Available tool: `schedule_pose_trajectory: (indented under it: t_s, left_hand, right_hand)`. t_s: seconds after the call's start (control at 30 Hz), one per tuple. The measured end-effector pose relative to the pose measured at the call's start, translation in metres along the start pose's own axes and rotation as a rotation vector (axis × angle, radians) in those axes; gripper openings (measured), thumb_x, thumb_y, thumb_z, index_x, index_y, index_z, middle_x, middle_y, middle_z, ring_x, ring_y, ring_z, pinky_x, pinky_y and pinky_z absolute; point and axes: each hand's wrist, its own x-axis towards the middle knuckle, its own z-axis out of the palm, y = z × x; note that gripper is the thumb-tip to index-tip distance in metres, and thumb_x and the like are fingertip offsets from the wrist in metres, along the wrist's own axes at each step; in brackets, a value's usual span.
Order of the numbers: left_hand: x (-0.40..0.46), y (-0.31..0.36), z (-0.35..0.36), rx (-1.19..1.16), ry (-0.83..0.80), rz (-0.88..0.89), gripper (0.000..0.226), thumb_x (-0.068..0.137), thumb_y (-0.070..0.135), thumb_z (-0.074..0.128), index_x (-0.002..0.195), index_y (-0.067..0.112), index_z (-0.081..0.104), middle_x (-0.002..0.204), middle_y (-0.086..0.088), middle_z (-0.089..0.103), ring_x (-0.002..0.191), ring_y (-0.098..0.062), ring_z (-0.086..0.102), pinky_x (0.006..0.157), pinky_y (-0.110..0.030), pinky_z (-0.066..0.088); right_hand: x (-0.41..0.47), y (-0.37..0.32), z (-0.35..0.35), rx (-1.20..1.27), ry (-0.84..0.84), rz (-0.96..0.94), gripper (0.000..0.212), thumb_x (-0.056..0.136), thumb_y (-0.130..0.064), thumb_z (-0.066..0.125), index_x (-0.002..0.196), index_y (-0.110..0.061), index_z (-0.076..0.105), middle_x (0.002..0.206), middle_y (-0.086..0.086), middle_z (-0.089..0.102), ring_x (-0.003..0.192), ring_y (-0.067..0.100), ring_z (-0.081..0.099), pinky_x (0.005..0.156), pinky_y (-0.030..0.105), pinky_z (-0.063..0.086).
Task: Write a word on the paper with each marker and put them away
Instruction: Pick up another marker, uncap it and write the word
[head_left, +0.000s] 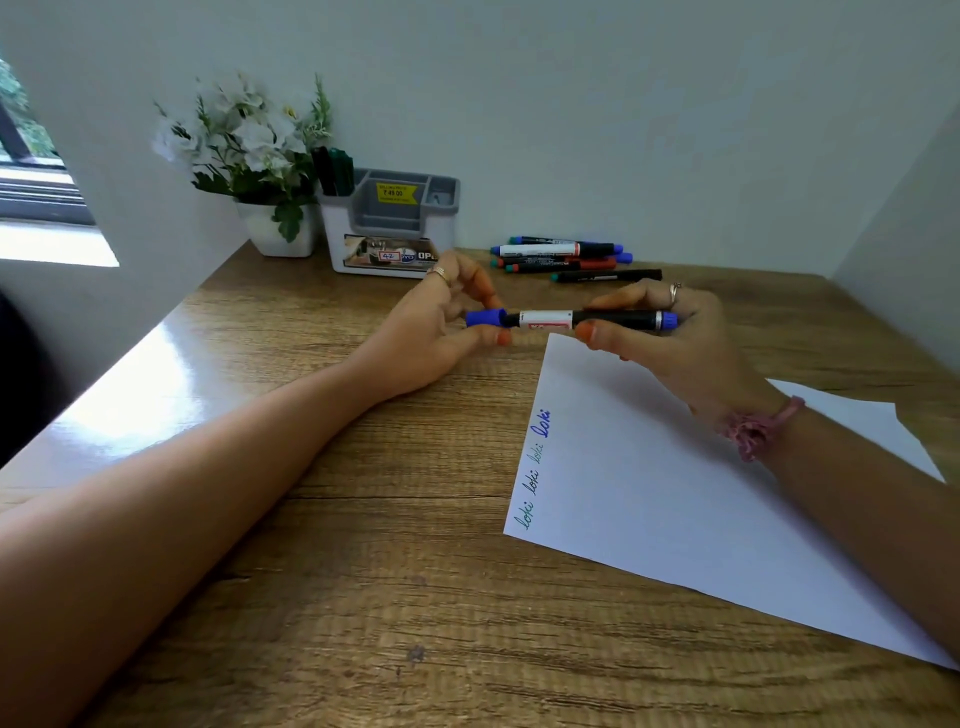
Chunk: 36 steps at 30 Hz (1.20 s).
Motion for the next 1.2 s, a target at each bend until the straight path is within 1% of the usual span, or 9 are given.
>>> schedule_pose_trajectory:
  t_s: [0.1,0.27,0.43,0.5,0.77,0.9,1.03,1.1,1.2]
  left_hand:
    - [-0.002,0.004,0.0,0.006,-0.038,-0.04,0.028,0.074,0.007,0.073,0.093,0.018,0.055,0.092,0.01,0.064,0.086,0.003,0.065,0.077,-0.011,0.05]
    - [-0.003,0.009,0.0,-0.15,0.003,-0.118,0.023,0.074,0.005,0.071,0.093,0.015,0.063,0.09,0.003,0.07,0.083,-0.005,0.069,0.072,-0.012,0.052]
    - [-0.004,0.013,0.007,-0.208,0.035,-0.144,0.02,0.073,0.003,0.072,0.089,0.015,0.066,0.085,0.004,0.07,0.079,-0.004,0.069,0.072,-0.013,0.053]
    - [-0.005,0.015,0.01,-0.175,0.033,-0.142,0.02,0.074,0.002,0.071,0.092,0.01,0.067,0.085,0.005,0.069,0.077,0.0,0.068,0.069,-0.009,0.05]
    - [-0.006,0.017,0.01,-0.06,0.106,-0.102,0.021,0.071,0.009,0.074,0.087,0.02,0.067,0.086,0.012,0.067,0.079,0.006,0.065,0.073,-0.008,0.049]
    - [-0.007,0.019,0.011,-0.055,0.126,-0.082,0.021,0.071,0.008,0.074,0.086,0.02,0.067,0.085,0.011,0.068,0.079,0.004,0.066,0.073,-0.008,0.05]
    - [-0.008,0.018,0.012,-0.03,0.151,-0.051,0.022,0.071,0.012,0.075,0.086,0.025,0.066,0.088,0.008,0.069,0.084,-0.009,0.067,0.079,-0.015,0.053]
    - [-0.008,0.016,0.012,-0.011,0.164,-0.042,0.023,0.071,0.012,0.075,0.086,0.028,0.066,0.09,0.007,0.069,0.088,-0.014,0.067,0.083,-0.02,0.054]
    - [-0.008,0.014,0.014,-0.008,0.187,-0.038,0.024,0.071,0.011,0.075,0.087,0.027,0.066,0.091,0.002,0.07,0.088,-0.019,0.067,0.085,-0.027,0.054]
  right_hand:
    - [0.0,0.0,-0.003,-0.09,-0.047,-0.048,0.025,0.068,-0.015,0.079,0.09,-0.024,0.072,0.081,-0.016,0.073,0.075,0.0,0.064,0.071,0.014,0.049]
    - [-0.002,0.0,0.001,-0.193,-0.086,-0.13,0.02,0.079,-0.009,0.072,0.096,-0.019,0.067,0.081,-0.017,0.069,0.074,-0.008,0.058,0.068,0.007,0.041]
    - [-0.002,0.003,-0.003,-0.197,0.026,-0.143,0.022,0.074,-0.027,0.07,0.085,-0.03,0.052,0.082,-0.01,0.056,0.069,0.001,0.051,0.061,0.016,0.041]
    - [-0.002,0.007,-0.004,-0.224,0.028,-0.133,0.022,0.072,-0.03,0.07,0.083,-0.031,0.051,0.079,-0.009,0.056,0.067,0.004,0.048,0.059,0.017,0.04]
    - [-0.004,0.007,0.0,-0.216,0.002,-0.105,0.024,0.073,-0.036,0.074,0.083,-0.031,0.052,0.082,-0.004,0.059,0.067,0.005,0.051,0.061,0.028,0.043]
    - [-0.005,0.008,0.002,-0.172,0.004,-0.086,0.02,0.073,-0.032,0.072,0.083,-0.03,0.054,0.094,0.013,0.064,0.075,0.034,0.058,0.065,0.046,0.05]
    - [-0.006,0.004,0.003,-0.11,0.011,-0.049,0.022,0.074,-0.03,0.072,0.085,-0.022,0.054,0.094,0.015,0.063,0.067,0.017,0.058,0.062,0.033,0.053]
    - [-0.007,0.002,0.004,-0.09,0.017,-0.026,0.017,0.078,-0.021,0.07,0.086,-0.019,0.054,0.093,0.01,0.062,0.064,0.01,0.059,0.061,0.024,0.053]
    - [-0.007,0.002,0.004,-0.06,0.024,-0.015,0.015,0.081,-0.013,0.068,0.085,-0.017,0.054,0.091,0.007,0.062,0.059,0.005,0.058,0.06,0.017,0.051]
